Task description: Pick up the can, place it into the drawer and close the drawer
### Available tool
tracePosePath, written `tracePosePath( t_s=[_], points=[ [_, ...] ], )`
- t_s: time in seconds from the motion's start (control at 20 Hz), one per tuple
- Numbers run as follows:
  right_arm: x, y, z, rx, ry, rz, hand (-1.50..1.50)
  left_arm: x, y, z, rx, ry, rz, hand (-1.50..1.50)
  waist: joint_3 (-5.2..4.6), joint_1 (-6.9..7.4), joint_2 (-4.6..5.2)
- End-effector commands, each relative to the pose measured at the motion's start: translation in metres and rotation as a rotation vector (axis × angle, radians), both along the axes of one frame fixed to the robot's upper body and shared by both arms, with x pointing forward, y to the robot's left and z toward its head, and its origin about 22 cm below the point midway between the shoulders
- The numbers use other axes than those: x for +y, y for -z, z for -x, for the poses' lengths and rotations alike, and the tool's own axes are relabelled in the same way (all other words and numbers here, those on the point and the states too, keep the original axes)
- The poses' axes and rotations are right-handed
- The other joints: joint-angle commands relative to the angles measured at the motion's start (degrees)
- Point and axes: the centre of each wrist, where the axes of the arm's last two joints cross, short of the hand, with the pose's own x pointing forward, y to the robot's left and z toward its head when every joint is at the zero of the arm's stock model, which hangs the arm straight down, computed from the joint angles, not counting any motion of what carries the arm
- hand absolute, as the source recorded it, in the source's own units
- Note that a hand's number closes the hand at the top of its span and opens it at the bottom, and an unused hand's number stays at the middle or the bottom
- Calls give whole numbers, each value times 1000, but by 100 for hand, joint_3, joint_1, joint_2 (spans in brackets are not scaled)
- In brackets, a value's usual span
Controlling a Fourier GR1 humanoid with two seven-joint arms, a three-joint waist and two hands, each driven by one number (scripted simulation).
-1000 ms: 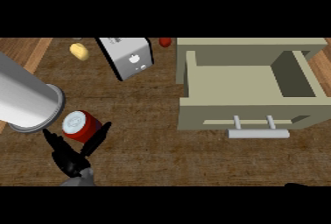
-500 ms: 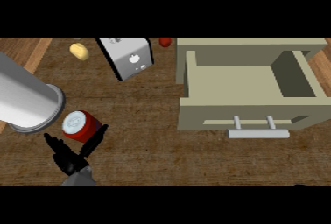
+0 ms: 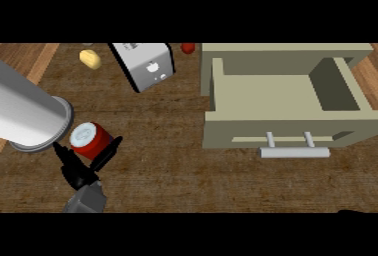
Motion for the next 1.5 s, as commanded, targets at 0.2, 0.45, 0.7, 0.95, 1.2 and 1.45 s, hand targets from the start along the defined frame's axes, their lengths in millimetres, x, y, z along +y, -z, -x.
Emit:
tracePosePath(
  t_s=[0.2, 0.45, 0.7, 0.95, 1.2, 1.45],
  points=[
    [-4, -5, -19, 6, 10, -28, -150, 10, 0, -18, -75, 119, 26, 150, -2, 10, 6],
    [-4, -1, -10, -16, 16, -5, -150, 3, -3, -33, -123, 161, 46, 150, -2, -7, 6],
    [-2, -11, -14, -26, 15, 5, -150, 15, -17, -52, -133, 205, 1, 150, -4, -29, 14],
    [2, -6, -7, -24, -8, 17, -150, -28, -26, -67, -129, 770, 8, 150, -4, -177, 14],
    [5, 2, -5, -24, 15, 17, -150, -38, -39, -83, -196, 951, 49, 150, -3, -65, 17],
    [5, -5, -10, -35, 40, 31, -150, -58, -67, -105, -188, 1032, 62, 150, 1, 16, -4]
  ],
)
